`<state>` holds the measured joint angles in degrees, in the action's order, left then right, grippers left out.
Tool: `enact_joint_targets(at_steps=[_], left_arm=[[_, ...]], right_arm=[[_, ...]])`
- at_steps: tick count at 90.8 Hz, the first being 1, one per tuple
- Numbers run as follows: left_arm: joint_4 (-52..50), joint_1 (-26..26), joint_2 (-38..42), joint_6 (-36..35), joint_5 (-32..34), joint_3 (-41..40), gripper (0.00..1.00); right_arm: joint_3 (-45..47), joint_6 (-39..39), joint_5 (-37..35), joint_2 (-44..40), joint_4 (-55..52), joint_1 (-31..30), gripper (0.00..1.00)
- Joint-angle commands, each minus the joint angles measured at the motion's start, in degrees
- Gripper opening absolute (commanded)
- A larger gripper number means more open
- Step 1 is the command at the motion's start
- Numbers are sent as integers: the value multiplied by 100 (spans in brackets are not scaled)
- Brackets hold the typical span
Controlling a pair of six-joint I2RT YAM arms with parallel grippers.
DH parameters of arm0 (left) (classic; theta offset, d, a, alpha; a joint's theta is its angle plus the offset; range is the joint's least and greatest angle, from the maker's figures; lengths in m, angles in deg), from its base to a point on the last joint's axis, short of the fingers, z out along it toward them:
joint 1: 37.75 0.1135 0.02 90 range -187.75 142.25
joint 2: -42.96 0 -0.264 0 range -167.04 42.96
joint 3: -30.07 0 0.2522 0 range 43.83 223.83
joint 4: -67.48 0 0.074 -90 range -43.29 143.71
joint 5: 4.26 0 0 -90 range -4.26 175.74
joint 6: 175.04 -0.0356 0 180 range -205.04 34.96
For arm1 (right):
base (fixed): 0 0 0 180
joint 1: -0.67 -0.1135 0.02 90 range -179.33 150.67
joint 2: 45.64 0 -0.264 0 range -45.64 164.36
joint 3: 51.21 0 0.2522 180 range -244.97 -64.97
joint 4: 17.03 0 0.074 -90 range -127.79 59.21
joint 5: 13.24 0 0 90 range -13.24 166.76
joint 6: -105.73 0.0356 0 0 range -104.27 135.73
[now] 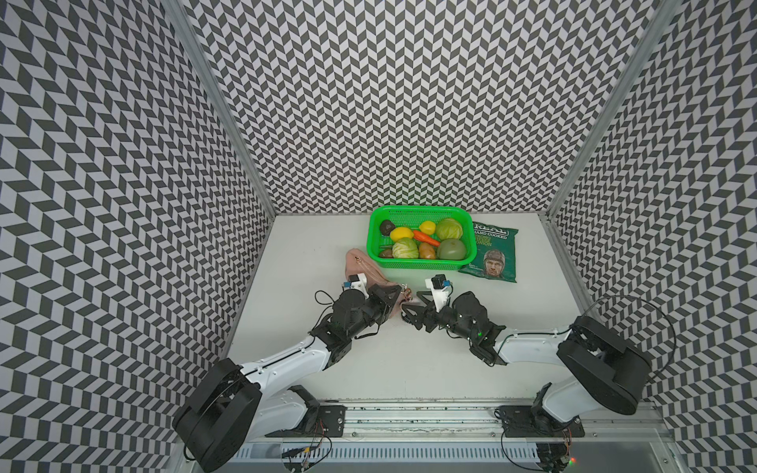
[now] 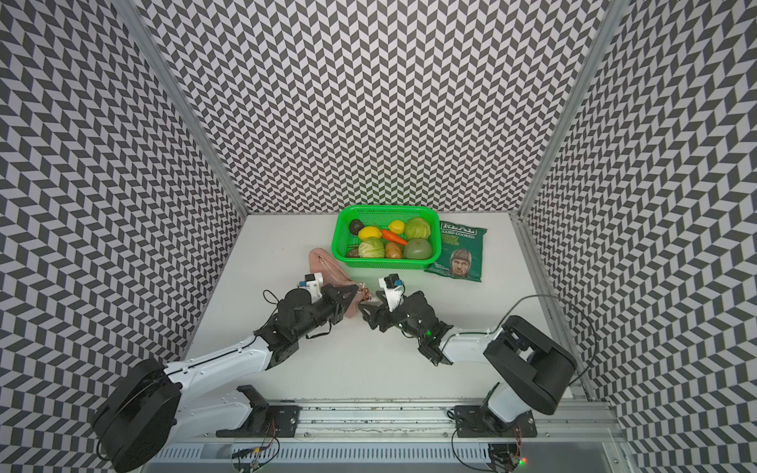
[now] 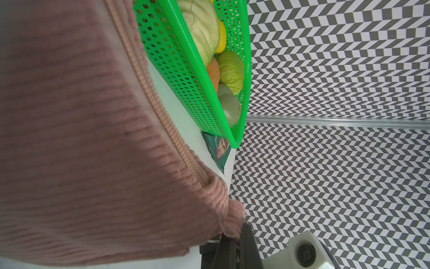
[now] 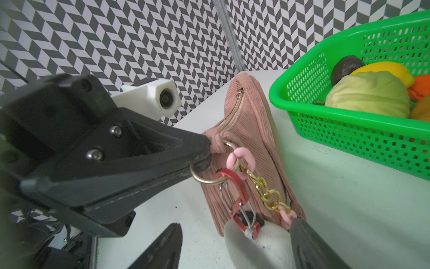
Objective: Remove the decoration from the bag
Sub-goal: Remove the decoration item from the bag.
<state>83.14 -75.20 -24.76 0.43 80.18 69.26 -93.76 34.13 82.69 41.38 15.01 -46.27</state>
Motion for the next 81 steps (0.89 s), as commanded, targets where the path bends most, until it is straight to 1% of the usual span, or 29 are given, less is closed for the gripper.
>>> enact_joint_targets(at_steps=[1,10,14,18,22,46,55,72,81], left_arm=[[130,36,172,-118,133,199,0],[130,36,172,-118,141,186,0],[129,36,172,-118,143,189,0],[126,36,180,-118,150,188,0],[132,36,187,-118,158,190,0],[132,37,189,-118,176,166,0],[117,36,207,-112,189,164,0],[59,36,248,-93,200,202,0],[-5,36,276,-56,229,228,0]], right_arm=[[105,-62,-349,-262,-92,28,79],[118,-64,-509,-415,-259,27,84],[124,-57,-608,-485,-330,32,88],[137,-44,-732,-555,-401,28,96],[146,-38,-868,-624,-481,29,100],[175,231,-1740,-912,-962,31,100],[143,236,-1937,-931,-1098,27,100],[279,402,-2752,-1059,-1113,32,100],[226,440,-2757,-1218,-1408,19,100]])
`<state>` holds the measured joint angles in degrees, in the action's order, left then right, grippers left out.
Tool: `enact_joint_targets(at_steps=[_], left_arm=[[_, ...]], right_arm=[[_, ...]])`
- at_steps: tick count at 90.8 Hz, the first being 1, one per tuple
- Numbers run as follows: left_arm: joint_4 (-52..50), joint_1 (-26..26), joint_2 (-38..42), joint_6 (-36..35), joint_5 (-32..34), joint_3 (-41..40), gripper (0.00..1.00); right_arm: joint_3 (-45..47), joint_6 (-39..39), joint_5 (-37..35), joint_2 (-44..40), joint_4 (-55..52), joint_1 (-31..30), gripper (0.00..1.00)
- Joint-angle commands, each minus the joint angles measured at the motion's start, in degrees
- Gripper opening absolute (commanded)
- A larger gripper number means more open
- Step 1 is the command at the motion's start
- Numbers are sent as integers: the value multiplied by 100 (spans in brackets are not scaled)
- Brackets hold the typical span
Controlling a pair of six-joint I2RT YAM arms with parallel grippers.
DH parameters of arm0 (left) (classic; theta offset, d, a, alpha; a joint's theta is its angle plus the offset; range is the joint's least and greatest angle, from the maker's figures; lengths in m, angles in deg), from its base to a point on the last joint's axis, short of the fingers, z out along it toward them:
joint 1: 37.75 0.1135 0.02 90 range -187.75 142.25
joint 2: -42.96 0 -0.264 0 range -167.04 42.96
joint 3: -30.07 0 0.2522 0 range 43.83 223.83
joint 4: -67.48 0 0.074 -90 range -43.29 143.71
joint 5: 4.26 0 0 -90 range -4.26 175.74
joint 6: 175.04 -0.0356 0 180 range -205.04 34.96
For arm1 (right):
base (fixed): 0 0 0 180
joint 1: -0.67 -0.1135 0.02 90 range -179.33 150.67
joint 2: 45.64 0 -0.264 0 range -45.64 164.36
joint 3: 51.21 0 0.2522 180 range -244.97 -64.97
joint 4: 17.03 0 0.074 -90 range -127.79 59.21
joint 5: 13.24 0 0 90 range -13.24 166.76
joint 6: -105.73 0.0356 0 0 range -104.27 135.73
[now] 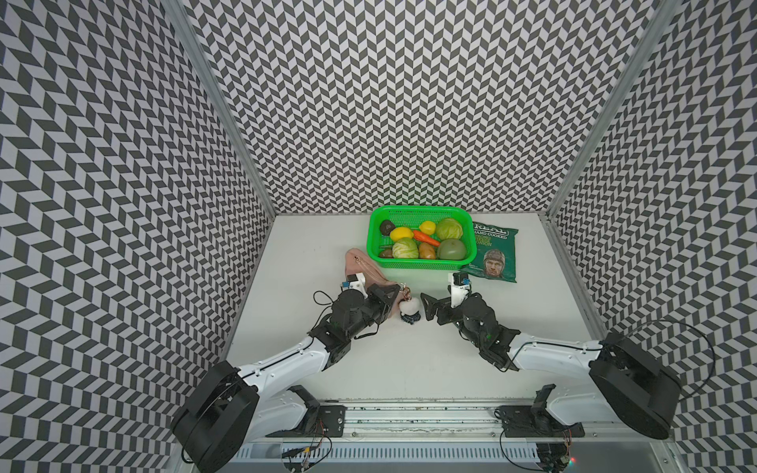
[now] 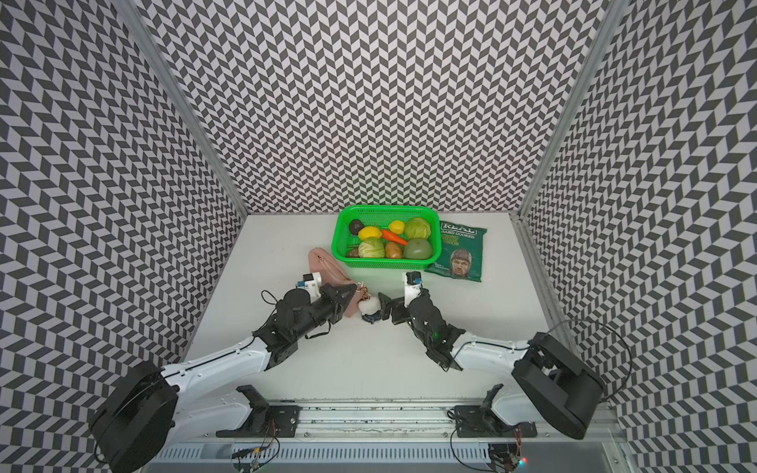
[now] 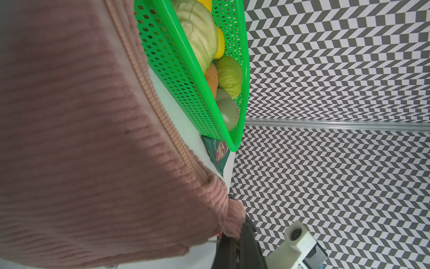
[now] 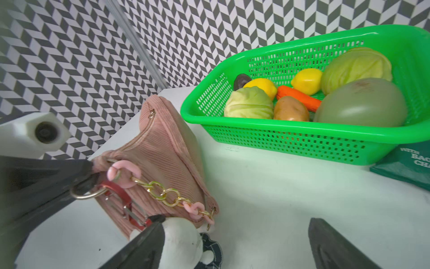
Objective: Remove the decoration from the bag
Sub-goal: Remove the decoration item from the bag.
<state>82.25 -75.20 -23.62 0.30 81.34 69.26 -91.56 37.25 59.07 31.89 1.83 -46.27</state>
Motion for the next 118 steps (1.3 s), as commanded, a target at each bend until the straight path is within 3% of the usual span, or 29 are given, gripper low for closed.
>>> enact_joint_targets(at_steps=[1,27,46,64,76,118], left_arm=[[74,36,163,-39,123,231,0],[-14,36,140,158,226,295,0],[-192,28,145,304,374,388,0],[-355,19,191,334,497,481,0],[-366,27,173,334,496,494,0],[-354,27,86,353,468,520,0]], right_arm=[[14,126,-376,-290,-98,23,100],[266,-15,-519,-499,293,-524,100],[260,-487,-1478,-150,971,-1511,97],[400,-1062,-2493,456,2281,-2027,94],[329,-1409,-2921,998,3092,-2134,92],[-263,-1930,-3103,2183,4359,-2135,87]])
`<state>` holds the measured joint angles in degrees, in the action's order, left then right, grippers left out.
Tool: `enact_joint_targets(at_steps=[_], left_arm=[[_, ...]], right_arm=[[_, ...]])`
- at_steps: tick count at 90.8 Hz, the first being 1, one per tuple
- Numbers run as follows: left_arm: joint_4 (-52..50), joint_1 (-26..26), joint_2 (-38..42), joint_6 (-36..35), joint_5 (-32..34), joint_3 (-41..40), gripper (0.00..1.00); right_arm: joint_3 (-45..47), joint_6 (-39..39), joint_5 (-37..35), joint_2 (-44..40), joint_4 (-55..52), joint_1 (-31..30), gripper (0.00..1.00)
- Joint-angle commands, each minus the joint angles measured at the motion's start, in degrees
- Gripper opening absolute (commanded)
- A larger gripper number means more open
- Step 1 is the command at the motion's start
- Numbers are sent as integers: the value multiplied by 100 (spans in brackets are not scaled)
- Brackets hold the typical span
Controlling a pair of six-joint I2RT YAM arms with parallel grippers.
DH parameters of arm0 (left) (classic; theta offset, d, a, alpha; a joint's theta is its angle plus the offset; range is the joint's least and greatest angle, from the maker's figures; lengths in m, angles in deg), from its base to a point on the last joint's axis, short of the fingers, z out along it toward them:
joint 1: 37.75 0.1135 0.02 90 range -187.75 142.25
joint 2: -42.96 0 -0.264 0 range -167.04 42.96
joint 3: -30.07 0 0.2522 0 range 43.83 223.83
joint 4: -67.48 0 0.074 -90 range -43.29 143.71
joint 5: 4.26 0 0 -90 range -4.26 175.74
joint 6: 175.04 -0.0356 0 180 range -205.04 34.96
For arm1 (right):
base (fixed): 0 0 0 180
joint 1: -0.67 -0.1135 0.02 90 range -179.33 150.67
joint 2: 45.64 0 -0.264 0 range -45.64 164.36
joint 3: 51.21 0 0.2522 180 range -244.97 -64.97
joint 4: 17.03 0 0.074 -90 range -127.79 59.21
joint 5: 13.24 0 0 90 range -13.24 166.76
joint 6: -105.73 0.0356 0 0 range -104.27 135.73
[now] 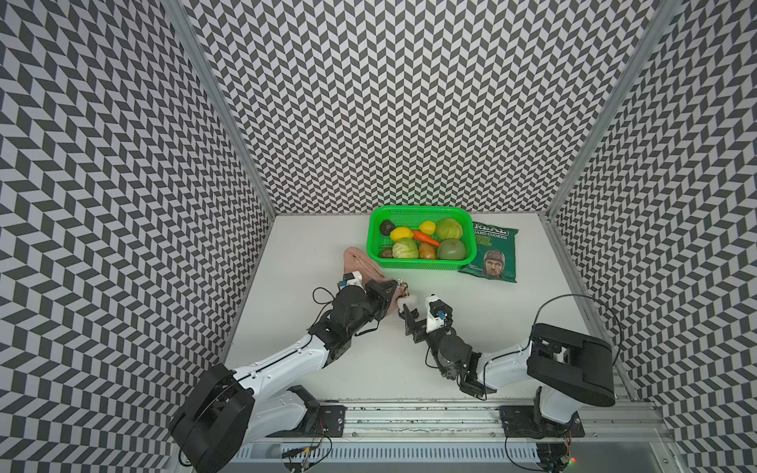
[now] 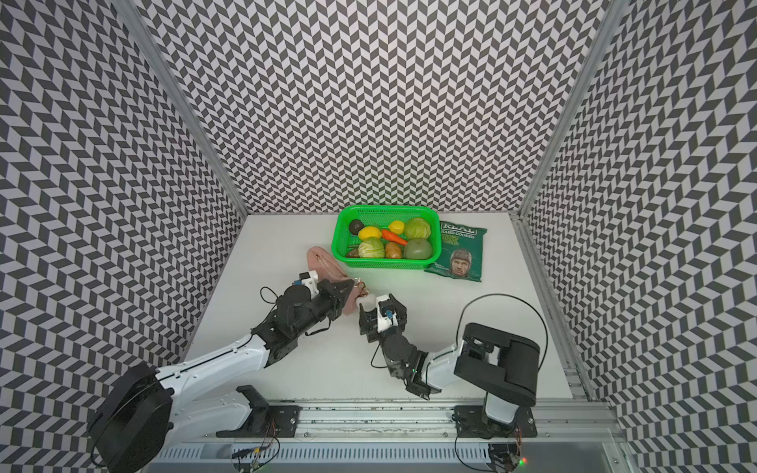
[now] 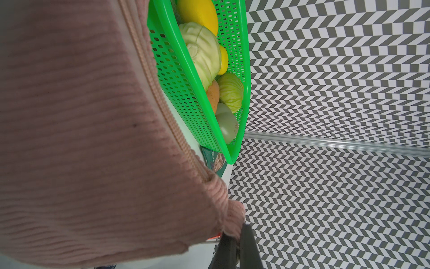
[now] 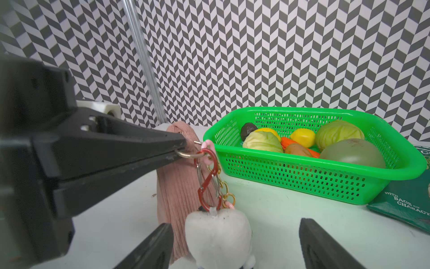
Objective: Remove the decoration from the bag
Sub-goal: Remove the decoration item from the bag.
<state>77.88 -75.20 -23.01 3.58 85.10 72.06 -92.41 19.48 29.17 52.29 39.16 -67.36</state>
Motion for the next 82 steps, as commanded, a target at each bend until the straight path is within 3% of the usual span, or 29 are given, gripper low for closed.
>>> enact_joint_targets(at_steps=[1,82], left_arm=[[86,27,24,24,96,243,0],[42,27,63,24,138,185,0]], right_arm=[[-189,-154,-116,154,639,-26,87],[-807,-706,-298,1276,1434,269,77]])
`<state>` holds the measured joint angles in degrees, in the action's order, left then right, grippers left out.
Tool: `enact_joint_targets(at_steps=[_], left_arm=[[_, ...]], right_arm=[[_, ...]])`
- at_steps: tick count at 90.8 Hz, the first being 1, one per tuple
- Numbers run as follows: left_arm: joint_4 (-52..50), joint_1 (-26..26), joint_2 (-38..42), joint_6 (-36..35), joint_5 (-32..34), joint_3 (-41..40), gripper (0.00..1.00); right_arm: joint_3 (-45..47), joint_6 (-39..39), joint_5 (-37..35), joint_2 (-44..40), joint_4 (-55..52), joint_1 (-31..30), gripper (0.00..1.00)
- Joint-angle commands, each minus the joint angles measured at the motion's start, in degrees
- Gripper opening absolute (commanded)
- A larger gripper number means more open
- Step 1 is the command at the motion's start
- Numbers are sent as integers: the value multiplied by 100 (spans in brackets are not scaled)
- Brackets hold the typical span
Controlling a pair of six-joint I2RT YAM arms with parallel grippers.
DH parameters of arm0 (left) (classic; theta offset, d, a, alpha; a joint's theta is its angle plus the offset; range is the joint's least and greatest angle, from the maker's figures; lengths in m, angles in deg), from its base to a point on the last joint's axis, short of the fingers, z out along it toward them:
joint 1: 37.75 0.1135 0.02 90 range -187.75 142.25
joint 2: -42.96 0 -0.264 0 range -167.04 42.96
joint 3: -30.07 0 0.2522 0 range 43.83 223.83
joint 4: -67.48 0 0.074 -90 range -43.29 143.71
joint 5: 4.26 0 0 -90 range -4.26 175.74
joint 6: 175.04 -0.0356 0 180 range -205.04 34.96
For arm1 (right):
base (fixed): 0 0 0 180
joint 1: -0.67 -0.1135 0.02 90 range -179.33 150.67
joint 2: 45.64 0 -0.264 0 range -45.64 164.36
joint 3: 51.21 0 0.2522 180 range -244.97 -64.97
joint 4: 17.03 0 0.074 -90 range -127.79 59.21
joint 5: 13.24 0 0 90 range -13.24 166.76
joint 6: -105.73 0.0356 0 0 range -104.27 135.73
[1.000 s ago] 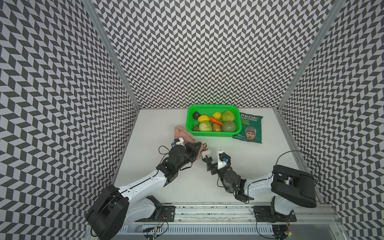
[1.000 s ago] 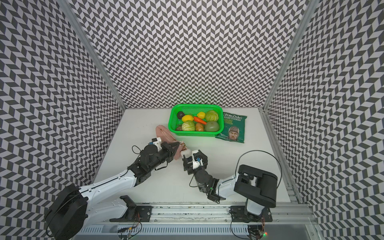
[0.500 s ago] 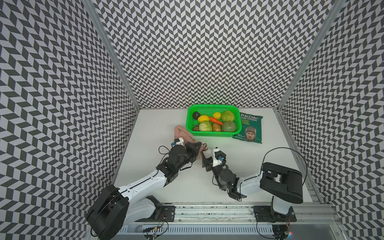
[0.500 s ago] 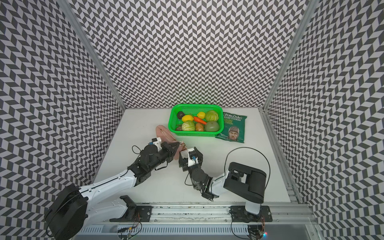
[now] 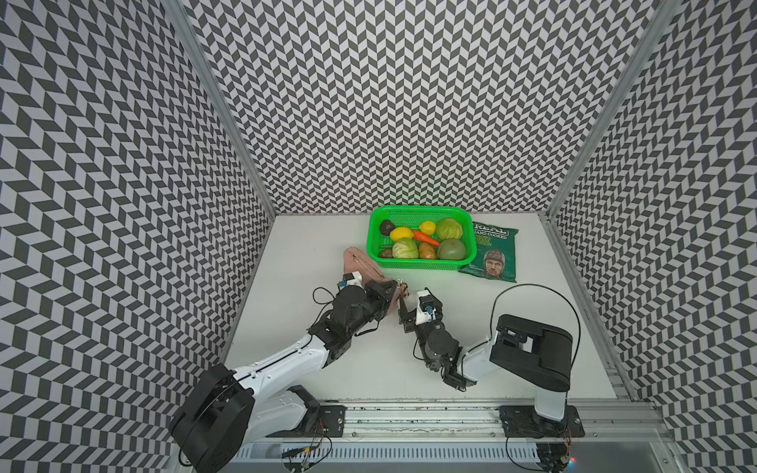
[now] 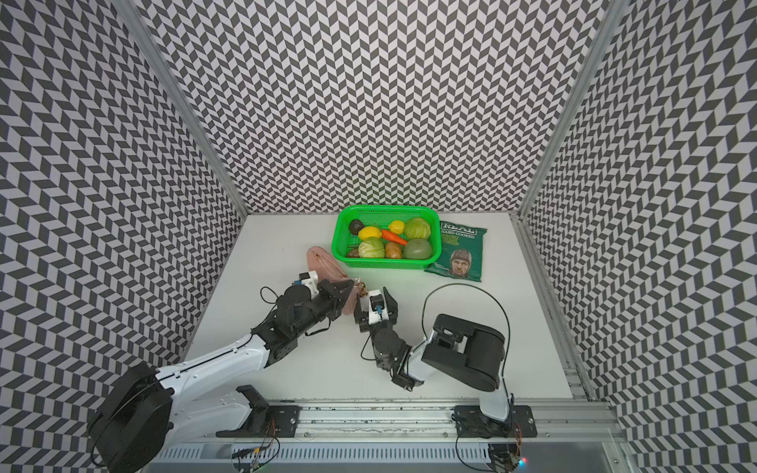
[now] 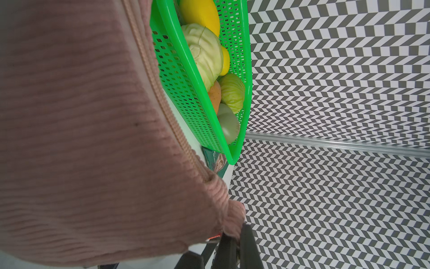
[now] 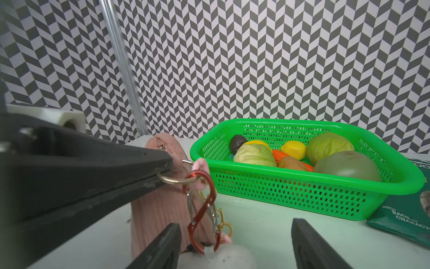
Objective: Remove the decoration from the bag
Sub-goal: Remove the decoration item from the bag.
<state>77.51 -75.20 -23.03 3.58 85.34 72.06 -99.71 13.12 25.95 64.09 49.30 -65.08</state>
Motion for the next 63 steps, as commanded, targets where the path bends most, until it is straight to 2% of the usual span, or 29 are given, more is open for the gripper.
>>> enact_joint_targets(at_steps=[1,63], left_arm=[[81,27,67,19,113,188,0],[50,27,73,24,109,187,0]], right_arm=[[-81,-67,34,94,420,44,77],[-538,-130,411,432,119,111,73]])
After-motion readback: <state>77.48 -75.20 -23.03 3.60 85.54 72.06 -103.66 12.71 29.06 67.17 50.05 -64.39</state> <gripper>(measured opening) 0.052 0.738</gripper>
